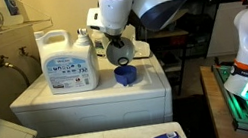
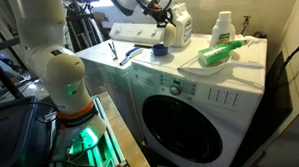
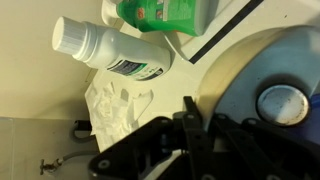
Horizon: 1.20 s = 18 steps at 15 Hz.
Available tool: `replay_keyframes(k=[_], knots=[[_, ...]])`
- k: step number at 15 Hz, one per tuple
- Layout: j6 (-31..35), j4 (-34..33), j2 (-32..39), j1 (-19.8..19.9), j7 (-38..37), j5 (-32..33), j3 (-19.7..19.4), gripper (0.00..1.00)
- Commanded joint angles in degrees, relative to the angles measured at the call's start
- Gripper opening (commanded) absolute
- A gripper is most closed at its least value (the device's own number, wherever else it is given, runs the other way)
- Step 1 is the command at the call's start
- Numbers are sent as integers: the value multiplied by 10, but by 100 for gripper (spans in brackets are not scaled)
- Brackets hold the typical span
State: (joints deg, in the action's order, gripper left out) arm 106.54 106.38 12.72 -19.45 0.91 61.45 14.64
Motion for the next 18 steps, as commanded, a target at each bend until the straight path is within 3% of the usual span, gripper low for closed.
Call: replay_keyframes(k=[1,18], knots=[[-40,-16,13,-11,-11,30,5,2],[-156,-100,92,-57,-4,73,14,2]])
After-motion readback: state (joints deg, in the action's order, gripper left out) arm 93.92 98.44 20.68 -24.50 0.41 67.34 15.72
